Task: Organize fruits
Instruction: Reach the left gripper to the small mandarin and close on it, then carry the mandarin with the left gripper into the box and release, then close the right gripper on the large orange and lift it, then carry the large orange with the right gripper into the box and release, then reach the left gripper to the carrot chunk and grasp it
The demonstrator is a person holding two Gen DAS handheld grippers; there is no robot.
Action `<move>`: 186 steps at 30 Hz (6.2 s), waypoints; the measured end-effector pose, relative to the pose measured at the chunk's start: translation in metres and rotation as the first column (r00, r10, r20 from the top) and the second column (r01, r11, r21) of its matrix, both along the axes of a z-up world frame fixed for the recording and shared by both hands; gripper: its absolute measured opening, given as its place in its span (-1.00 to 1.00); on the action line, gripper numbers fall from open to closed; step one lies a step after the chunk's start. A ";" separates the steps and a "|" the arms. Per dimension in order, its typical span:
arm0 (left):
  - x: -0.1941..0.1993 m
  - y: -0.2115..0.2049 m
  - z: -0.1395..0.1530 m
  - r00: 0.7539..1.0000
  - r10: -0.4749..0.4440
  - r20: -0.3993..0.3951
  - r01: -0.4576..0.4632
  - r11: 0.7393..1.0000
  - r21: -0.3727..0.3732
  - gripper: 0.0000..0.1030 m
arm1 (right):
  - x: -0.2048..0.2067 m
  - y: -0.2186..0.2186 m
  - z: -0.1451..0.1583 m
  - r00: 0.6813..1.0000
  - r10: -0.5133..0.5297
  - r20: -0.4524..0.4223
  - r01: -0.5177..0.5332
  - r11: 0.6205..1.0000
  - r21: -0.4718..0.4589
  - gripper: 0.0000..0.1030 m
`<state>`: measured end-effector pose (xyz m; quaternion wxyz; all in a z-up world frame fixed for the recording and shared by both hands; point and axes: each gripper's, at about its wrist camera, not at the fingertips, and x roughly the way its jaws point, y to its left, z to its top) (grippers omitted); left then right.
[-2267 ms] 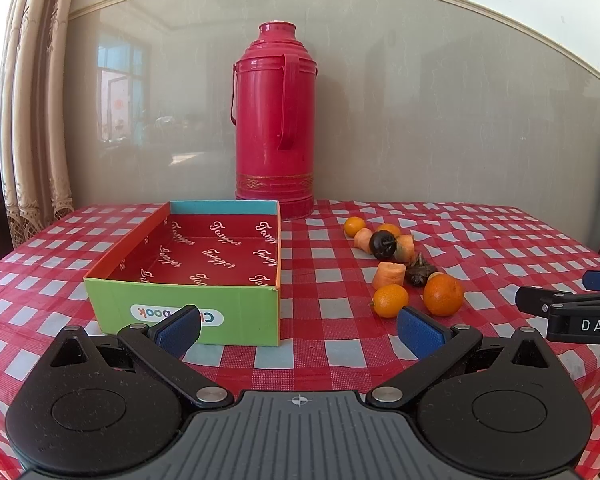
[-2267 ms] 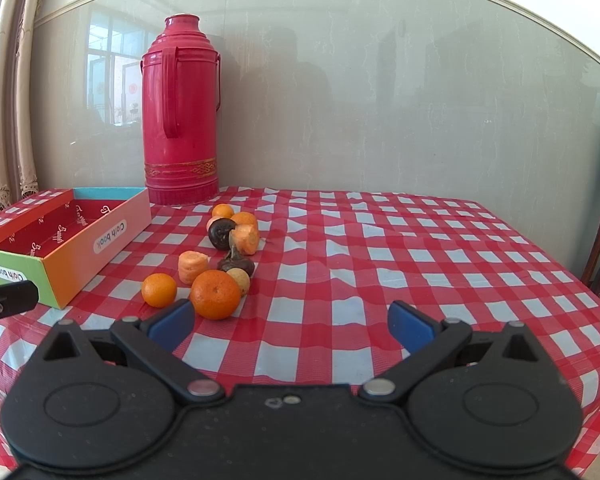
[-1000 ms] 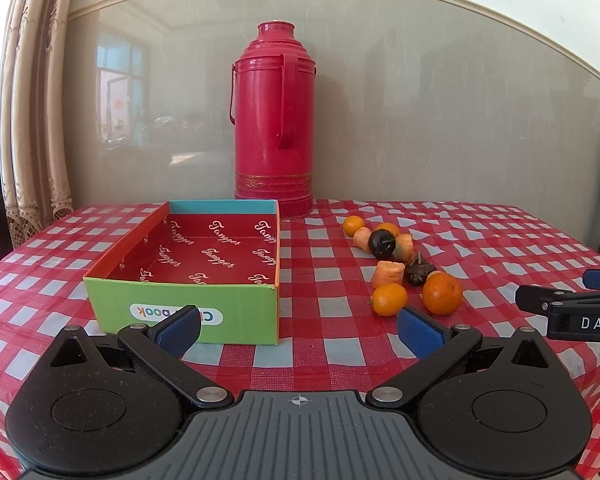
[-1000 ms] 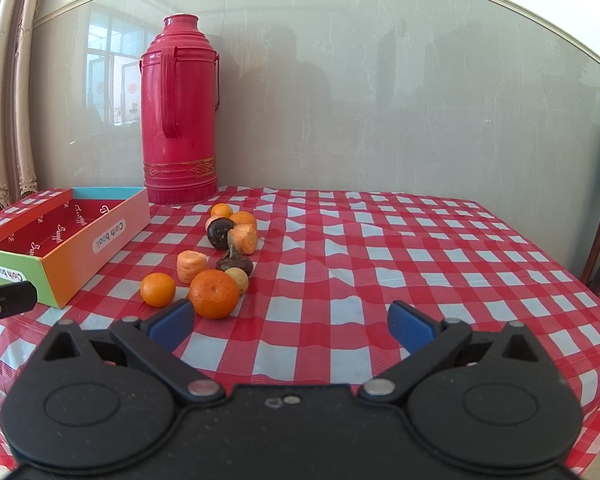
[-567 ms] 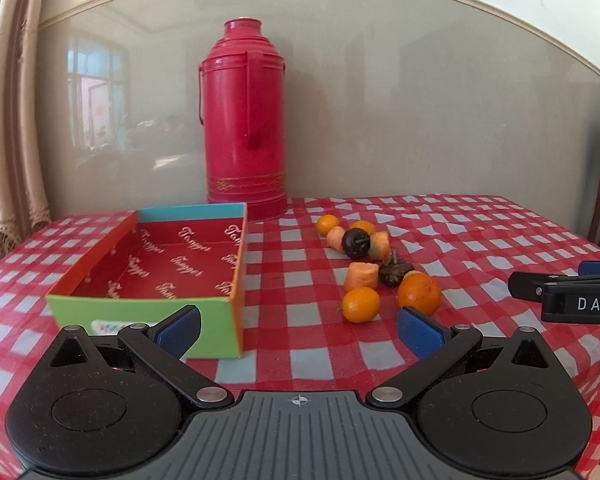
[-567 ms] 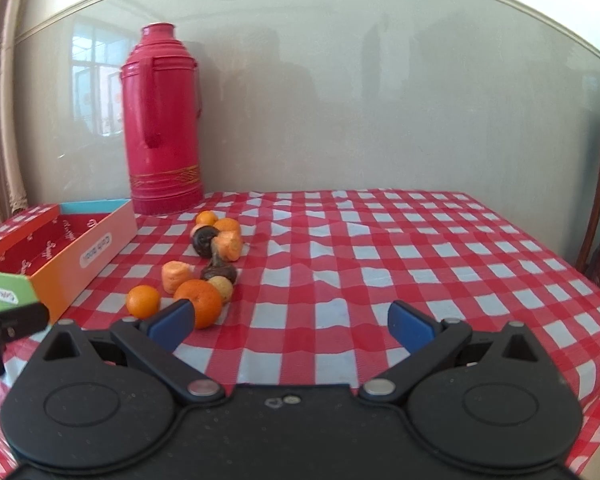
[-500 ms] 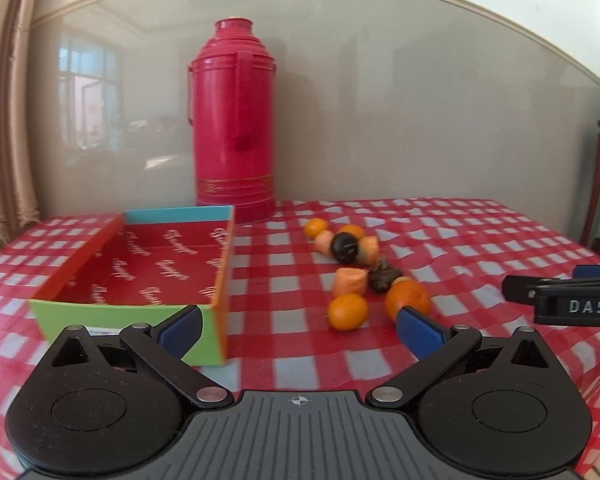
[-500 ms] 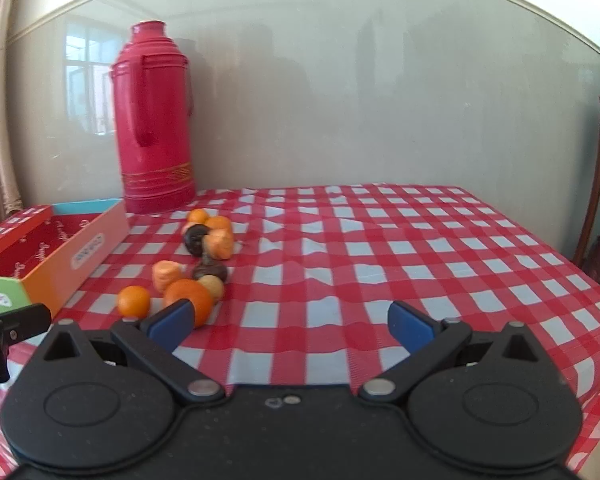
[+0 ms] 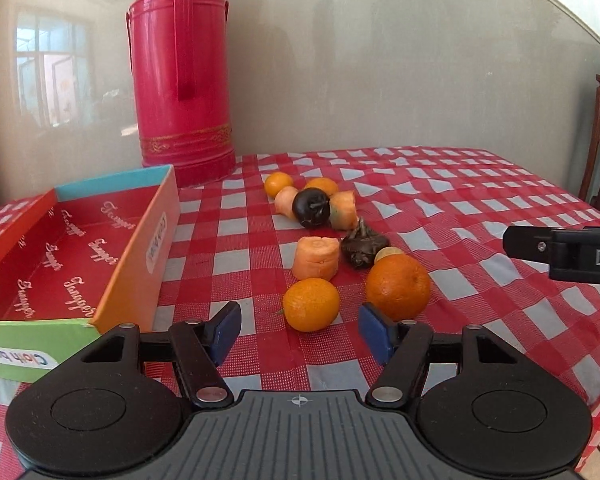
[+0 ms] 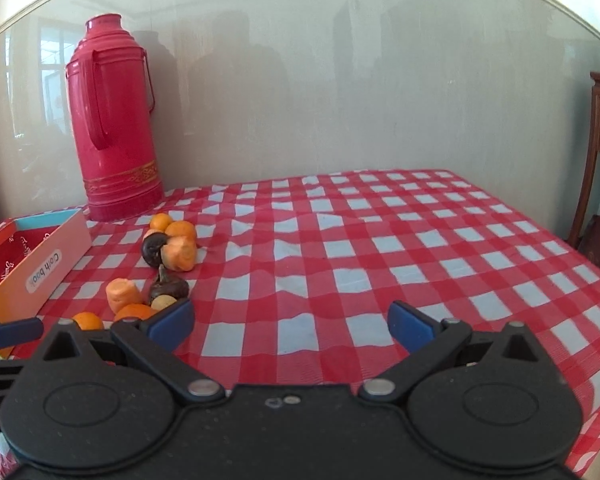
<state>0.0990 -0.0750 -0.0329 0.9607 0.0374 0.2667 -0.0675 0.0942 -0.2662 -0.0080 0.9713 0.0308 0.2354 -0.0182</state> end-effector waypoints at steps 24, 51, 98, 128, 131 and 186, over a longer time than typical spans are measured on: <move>-0.014 0.068 0.035 0.988 0.101 0.117 -0.096 0.994 -0.048 -0.43 | 0.003 0.024 -0.003 0.999 0.049 -0.014 -0.049 0.997 -0.052 0.89; 0.014 0.011 -0.008 1.000 0.025 -0.012 -0.025 0.998 0.050 -0.39 | -0.001 0.017 -0.004 0.999 0.044 -0.009 -0.044 0.997 -0.060 0.89; -0.065 0.176 0.048 0.888 0.388 0.246 -0.385 0.921 -0.062 1.00 | 0.015 0.090 -0.015 0.978 0.192 -0.084 -0.198 0.978 -0.070 0.64; -0.081 0.244 0.036 0.854 0.483 0.193 -0.478 0.875 -0.074 1.00 | 0.001 0.184 0.013 0.933 0.346 0.094 -0.344 0.938 -0.046 -0.38; -0.085 0.251 0.034 0.849 0.492 0.191 -0.490 0.869 -0.062 1.00 | 0.000 0.203 0.013 0.916 0.387 0.103 -0.385 0.922 -0.039 -0.38; 0.063 -0.002 0.010 0.999 0.002 -0.035 -0.003 0.999 -0.045 0.43 | 0.030 -0.006 -0.004 0.984 -0.157 0.082 0.159 0.987 -0.021 0.89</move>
